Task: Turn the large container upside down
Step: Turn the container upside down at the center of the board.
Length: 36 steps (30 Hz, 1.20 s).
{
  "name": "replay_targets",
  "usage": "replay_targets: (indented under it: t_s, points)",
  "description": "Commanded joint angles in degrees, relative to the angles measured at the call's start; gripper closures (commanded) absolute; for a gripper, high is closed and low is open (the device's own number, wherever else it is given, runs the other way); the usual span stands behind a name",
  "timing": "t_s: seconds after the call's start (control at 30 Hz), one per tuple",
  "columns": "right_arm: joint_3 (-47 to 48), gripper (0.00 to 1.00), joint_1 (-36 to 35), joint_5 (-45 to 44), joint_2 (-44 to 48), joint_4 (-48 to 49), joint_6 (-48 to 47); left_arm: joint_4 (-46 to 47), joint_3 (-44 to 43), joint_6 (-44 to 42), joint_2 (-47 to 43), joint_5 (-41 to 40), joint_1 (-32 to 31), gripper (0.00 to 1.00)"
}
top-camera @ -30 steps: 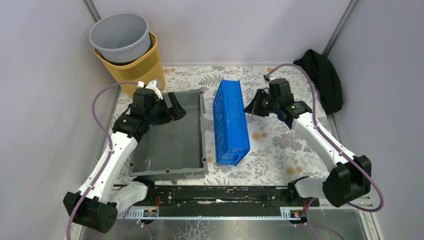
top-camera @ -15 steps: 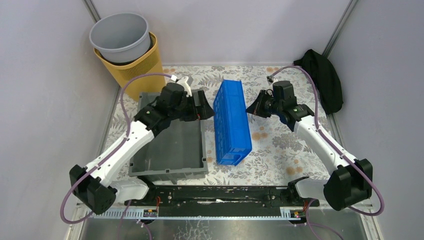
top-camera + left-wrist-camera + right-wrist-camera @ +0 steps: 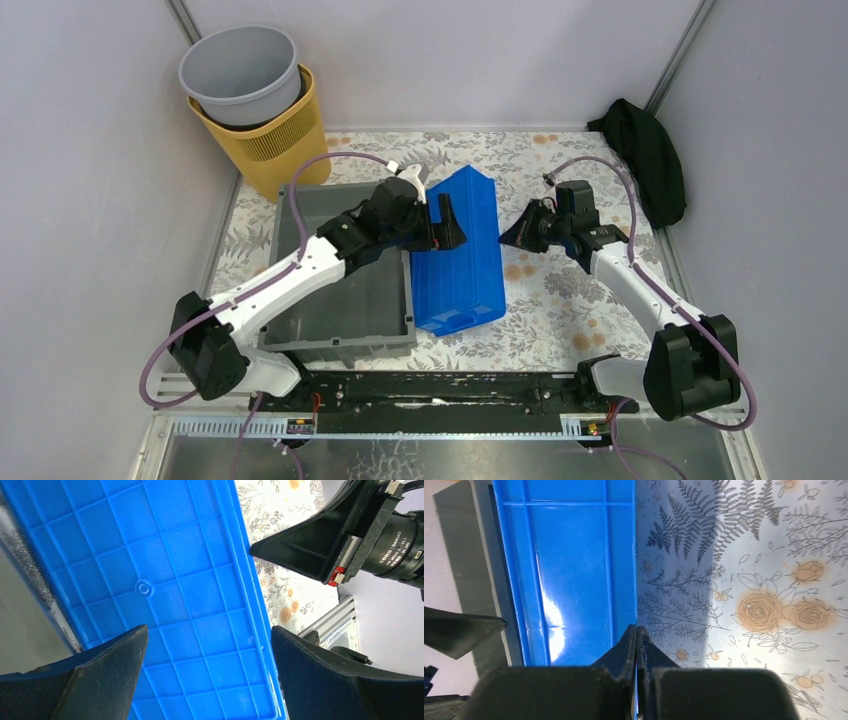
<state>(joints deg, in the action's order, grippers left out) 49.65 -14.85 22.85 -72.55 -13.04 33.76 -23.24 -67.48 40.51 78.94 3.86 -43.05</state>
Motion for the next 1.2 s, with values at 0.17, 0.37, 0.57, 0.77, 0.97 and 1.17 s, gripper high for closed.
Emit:
replay_targets:
  t_s: [0.17, 0.37, 0.57, 0.77, 0.97, 1.17]
  points:
    - [-5.0, 1.00, 0.9, 12.5, -5.3, 17.4, 5.5, 6.6, -0.5, 2.0, 3.0, -3.9, -1.7, 0.00]
    - [-8.1, 1.00, 0.9, 14.6, -9.3, 24.7, 7.8, 6.5, -0.5, 1.7, 3.5, -4.1, -1.7, 0.00]
    - [-9.2, 1.00, 1.0, 14.8, -11.0, 26.4, 7.7, 6.8, -0.5, 1.7, 4.5, -3.8, -1.7, 0.00]
    - [-11.0, 1.00, 1.3, 14.8, -12.3, 28.0, 7.4, 6.9, -0.1, 1.5, 4.7, -3.7, -1.7, 0.00]
    - [-12.1, 1.00, 1.5, 14.9, -13.8, 28.9, 7.0, 6.8, 0.4, 1.2, 4.5, -3.9, -1.7, 0.00]
    - [-13.0, 0.98, 2.1, 13.1, -14.4, 26.7, 4.8, 6.5, 0.8, 1.0, 3.8, -4.1, -1.7, 0.00]
